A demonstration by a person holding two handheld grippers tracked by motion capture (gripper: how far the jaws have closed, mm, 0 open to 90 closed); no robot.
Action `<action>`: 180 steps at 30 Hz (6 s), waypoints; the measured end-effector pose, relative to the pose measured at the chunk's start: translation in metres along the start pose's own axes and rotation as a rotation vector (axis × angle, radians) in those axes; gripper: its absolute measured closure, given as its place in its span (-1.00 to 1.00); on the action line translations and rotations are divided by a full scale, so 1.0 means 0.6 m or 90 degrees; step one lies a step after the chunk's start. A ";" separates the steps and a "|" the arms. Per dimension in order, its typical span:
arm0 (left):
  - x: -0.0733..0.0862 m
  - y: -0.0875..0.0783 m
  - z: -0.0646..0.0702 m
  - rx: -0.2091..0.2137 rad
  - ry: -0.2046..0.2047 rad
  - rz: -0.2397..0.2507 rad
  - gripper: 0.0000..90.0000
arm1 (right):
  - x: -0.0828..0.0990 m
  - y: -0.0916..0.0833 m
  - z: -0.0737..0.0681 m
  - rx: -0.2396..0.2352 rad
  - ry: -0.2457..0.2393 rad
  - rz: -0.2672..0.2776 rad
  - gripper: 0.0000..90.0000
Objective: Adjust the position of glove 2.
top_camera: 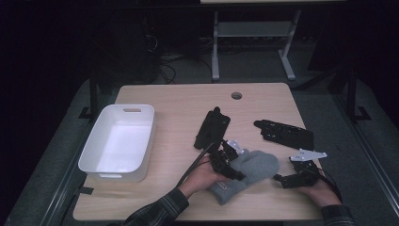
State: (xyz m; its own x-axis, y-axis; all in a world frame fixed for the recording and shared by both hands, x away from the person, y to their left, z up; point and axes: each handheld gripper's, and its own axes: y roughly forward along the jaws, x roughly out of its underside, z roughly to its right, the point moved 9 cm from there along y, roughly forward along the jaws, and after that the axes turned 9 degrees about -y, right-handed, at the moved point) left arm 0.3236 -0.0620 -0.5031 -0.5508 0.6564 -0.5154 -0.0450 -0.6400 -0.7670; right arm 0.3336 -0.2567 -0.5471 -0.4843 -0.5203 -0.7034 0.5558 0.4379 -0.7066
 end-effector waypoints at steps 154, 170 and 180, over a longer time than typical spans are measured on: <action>0.164 -0.457 -0.291 -0.310 -0.228 0.198 -0.71 | 0.000 0.001 0.000 0.002 0.002 0.000 -0.92; 0.099 -0.381 -0.209 -0.253 -0.154 0.225 -0.71 | 0.000 0.001 0.000 0.002 0.001 0.000 -0.92; 0.079 -0.322 -0.166 -0.218 -0.124 0.223 -0.71 | 0.000 0.001 0.000 0.002 0.002 0.000 -0.92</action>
State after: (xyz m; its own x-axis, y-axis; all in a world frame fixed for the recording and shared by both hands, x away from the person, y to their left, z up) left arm 0.3890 0.1325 -0.4176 -0.6303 0.3192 -0.7077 0.4266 -0.6191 -0.6593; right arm 0.3341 -0.2566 -0.5471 -0.4866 -0.5183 -0.7033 0.5581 0.4350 -0.7066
